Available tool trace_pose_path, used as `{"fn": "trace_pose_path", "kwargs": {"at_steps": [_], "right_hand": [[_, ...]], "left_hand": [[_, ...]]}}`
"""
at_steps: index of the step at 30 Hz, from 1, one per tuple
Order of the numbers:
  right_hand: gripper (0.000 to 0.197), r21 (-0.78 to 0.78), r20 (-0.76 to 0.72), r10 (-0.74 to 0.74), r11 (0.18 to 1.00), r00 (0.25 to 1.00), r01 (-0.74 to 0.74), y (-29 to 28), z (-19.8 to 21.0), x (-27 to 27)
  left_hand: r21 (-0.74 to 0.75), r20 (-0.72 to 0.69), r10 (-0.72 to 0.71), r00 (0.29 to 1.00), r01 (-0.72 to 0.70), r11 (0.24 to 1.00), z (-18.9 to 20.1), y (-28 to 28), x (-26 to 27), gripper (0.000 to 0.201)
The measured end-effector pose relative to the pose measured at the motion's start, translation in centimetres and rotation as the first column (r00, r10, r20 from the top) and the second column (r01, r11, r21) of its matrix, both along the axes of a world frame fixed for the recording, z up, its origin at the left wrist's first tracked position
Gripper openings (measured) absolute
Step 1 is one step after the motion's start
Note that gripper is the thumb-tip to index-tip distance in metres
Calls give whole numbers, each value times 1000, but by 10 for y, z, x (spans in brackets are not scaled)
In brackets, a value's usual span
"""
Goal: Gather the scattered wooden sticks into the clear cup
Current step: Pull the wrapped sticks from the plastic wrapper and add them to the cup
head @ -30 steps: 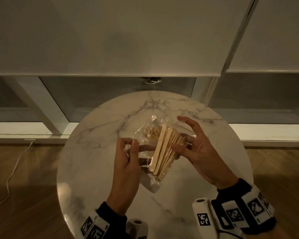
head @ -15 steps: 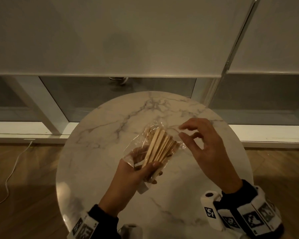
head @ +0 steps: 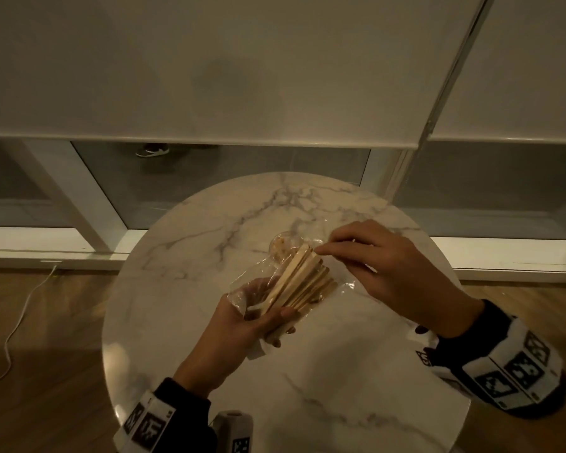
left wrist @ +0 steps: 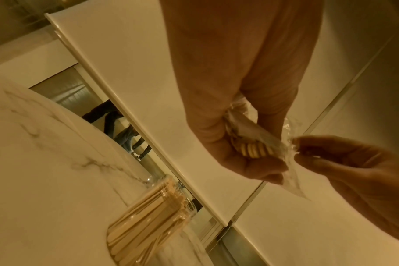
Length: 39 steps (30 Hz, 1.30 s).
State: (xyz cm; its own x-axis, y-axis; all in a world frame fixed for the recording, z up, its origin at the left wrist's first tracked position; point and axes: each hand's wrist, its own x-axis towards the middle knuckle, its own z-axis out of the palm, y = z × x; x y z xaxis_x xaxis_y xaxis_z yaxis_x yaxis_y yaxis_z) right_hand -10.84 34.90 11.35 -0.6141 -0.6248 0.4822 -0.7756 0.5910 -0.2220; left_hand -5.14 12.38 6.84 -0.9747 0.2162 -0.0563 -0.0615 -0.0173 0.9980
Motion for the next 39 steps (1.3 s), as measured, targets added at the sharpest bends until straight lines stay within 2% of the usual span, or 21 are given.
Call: {"fn": "trace_pose_path", "kwargs": {"at_steps": [7, 11, 15, 18, 21, 26, 31, 35, 39], "right_hand": [[31, 127, 7, 170, 977, 985, -169, -5, 10, -6], [35, 107, 133, 176, 976, 975, -190, -12, 15, -13], [40, 150, 325, 204, 953, 924, -263, -13, 11, -25], [47, 239, 347, 230, 916, 909, -323, -14, 9, -31], [46, 263, 361, 265, 891, 894, -371, -17, 9, -33], [49, 298, 480, 219, 870, 850, -393, -19, 1, -36], [31, 281, 582, 138, 891, 801, -358, -21, -8, -32], [32, 277, 709, 30, 907, 704, -318, -24, -11, -32], [23, 362, 659, -35, 890, 752, -276, -27, -18, -32]], "left_hand": [[-39, -8, -11, 1000, 11, 999, -2, -5, -4, 34], [-73, -7, -26, 1000, 25, 997, -2, -7, -5, 39], [-100, 18, -35, 999, 36, 994, -3, -8, -8, 44], [-112, 38, -44, 998, 48, 993, -2, -10, -10, 45], [-128, 36, -76, 996, 80, 989, 1, -9, -12, 39], [-102, 30, -72, 997, 74, 992, -4, -7, -17, 33], [-130, -9, -78, 997, 76, 989, -6, -5, -20, 32], [-172, -49, -80, 996, 70, 983, -8, -2, -24, 27], [-183, -106, -40, 994, 20, 983, -9, 1, -25, 25]]}}
